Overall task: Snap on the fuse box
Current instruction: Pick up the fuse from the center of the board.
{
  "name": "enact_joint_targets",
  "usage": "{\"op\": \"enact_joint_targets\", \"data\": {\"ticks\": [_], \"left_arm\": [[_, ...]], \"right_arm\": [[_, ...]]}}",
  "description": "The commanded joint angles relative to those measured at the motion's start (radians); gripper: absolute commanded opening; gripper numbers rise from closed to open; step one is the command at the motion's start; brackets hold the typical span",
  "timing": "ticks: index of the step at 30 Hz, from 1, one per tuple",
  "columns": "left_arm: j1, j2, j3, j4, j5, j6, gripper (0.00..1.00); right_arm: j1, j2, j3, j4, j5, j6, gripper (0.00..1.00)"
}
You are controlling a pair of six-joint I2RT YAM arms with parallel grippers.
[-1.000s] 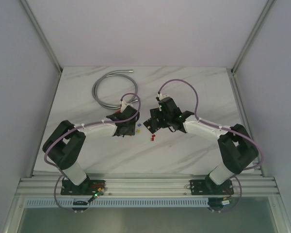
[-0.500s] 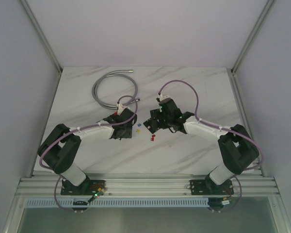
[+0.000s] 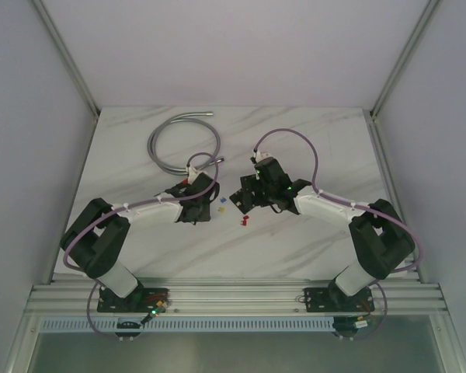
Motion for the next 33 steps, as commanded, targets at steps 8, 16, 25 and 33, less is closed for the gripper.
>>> {"op": "enact_joint_targets", "data": {"ticks": [8, 16, 25, 33], "left_arm": [[0.023, -0.013, -0.048, -0.036, -0.004, -0.023, 0.41], [0.037, -0.029, -0.053, -0.055, -0.006, -0.019, 0.4], [0.036, -0.074, -0.081, -0.086, 0.013, -0.04, 0.39], [0.036, -0.046, -0.056, -0.06, 0.03, -0.025, 0.38]], "right_arm": [[0.005, -0.028, -0.019, 0.022, -0.006, 0.003, 0.88], [0.005, -0.028, -0.019, 0.024, -0.007, 0.006, 0.88], [0.005, -0.028, -0.023, 0.031, -0.01, 0.008, 0.88], [0.005, -0.059, -0.032, 0.038, -0.02, 0.012, 0.88]]}}
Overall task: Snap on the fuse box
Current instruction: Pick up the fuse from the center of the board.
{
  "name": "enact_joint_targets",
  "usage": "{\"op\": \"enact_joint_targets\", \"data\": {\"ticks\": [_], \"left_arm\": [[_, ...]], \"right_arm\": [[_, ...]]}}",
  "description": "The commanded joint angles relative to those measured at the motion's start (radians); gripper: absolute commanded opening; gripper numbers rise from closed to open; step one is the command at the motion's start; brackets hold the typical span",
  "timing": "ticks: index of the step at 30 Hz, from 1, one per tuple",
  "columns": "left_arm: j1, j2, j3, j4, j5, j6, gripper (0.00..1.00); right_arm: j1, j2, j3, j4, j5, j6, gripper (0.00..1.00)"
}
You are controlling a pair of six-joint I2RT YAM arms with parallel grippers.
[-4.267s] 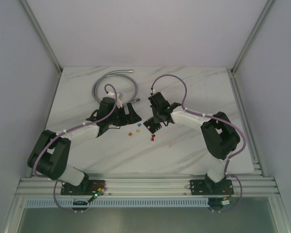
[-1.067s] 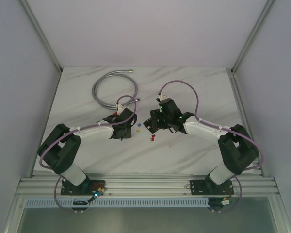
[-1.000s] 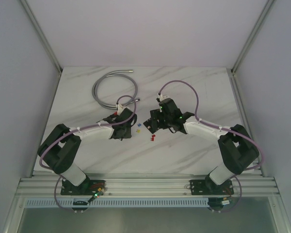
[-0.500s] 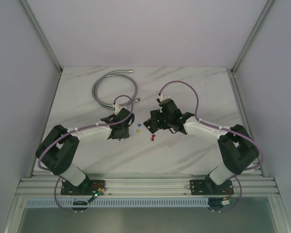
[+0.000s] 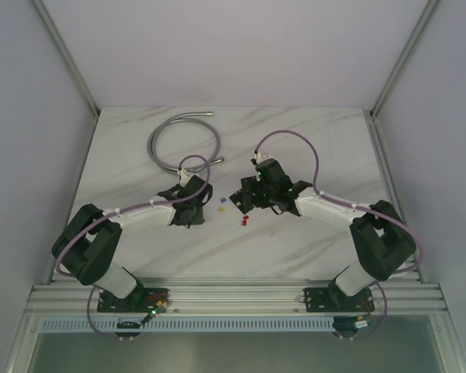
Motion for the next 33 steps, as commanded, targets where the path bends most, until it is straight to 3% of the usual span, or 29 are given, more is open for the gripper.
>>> {"op": "enact_joint_targets", "data": {"ticks": [1, 17, 25, 33], "left_arm": [[0.005, 0.027, 0.013, -0.031, 0.022, 0.006, 0.38], [0.004, 0.069, 0.019, -0.031, 0.022, 0.012, 0.33], [0.004, 0.067, 0.018, -0.042, 0.074, 0.067, 0.4], [0.004, 0.104, 0.05, -0.091, 0.08, 0.133, 0.34]], "right_arm": [[0.005, -0.06, -0.016, 0.022, -0.008, 0.011, 0.88], [0.005, -0.069, -0.018, 0.022, -0.011, 0.013, 0.88], [0.005, -0.068, -0.016, 0.022, -0.019, 0.012, 0.88], [0.005, -0.068, -0.016, 0.022, -0.02, 0.011, 0.88]]}}
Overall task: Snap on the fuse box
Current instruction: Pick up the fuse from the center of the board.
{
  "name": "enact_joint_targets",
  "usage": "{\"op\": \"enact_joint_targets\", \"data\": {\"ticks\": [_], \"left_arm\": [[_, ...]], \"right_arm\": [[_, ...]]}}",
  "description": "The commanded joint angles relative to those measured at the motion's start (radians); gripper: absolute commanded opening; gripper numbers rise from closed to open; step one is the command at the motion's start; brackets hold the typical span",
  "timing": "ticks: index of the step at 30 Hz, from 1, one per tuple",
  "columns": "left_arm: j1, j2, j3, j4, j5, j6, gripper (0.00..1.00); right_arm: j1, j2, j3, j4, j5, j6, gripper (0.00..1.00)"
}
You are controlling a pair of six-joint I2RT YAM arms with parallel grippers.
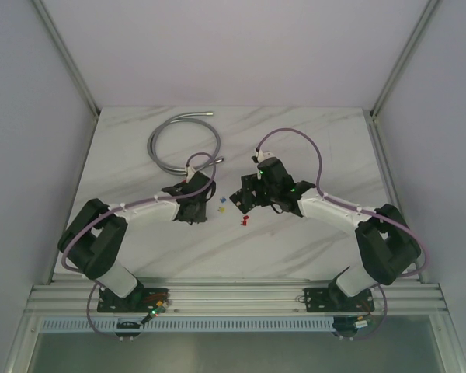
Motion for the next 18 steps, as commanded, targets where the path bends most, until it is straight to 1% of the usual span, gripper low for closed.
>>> {"op": "enact_joint_targets", "data": {"ticks": [1, 6, 9, 13, 18], "left_arm": [[0.002, 0.058, 0.004, -0.094, 0.046, 0.054, 0.34], [0.002, 0.062, 0.009, -0.111, 0.072, 0.078, 0.34], [0.002, 0.069, 0.014, -0.118, 0.079, 0.088, 0.3], [0.002, 0.07, 0.019, -0.124, 0.09, 0.093, 0.28], [0.002, 0.045, 0.05, -0.116, 0.089, 0.064, 0.23]], "right_arm": [[0.006, -0.02, -0.008, 0.013, -0.009, 0.008, 0.88], [0.005, -0.02, -0.007, 0.013, -0.01, 0.007, 0.88], [0.005, -0.02, -0.008, 0.012, -0.012, 0.006, 0.88], [0.005, -0.025, -0.01, 0.012, -0.013, 0.007, 0.88], [0.005, -0.03, -0.015, 0.028, -0.031, 0.015, 0.88]]}}
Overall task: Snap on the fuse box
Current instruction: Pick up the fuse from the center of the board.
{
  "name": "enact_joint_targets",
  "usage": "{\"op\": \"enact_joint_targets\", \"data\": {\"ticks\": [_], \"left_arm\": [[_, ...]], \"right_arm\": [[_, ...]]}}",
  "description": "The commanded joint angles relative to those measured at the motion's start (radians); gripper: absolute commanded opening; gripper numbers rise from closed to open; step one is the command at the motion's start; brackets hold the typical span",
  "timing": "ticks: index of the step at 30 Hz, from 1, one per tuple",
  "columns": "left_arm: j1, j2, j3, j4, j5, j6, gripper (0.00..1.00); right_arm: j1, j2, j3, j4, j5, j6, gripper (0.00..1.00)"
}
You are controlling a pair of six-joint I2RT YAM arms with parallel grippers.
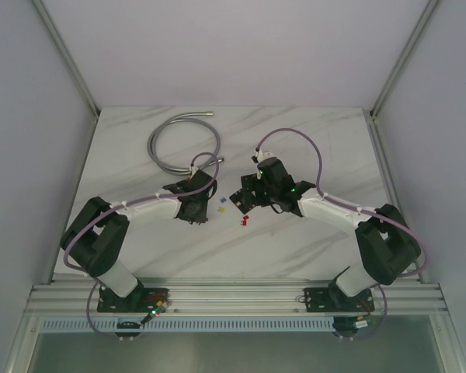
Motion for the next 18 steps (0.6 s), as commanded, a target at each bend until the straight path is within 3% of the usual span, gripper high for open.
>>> {"op": "enact_joint_targets", "data": {"ticks": [1, 11, 18], "left_arm": [[-0.001, 0.014, 0.021, -0.075, 0.036, -0.017, 0.22], [0.016, -0.021, 0.069, 0.053, 0.083, -0.147, 0.2], [0.051, -0.057, 0.068, 0.012, 0.044, -0.101, 0.35]], "right_arm": [[0.005, -0.032, -0.018, 0.038, -0.036, 0.018, 0.88], [0.03, -0.082, -0.106, 0.238, -0.137, 0.094, 0.87], [0.05, -0.09, -0.131, 0.263, -0.146, 0.087, 0.87]]}}
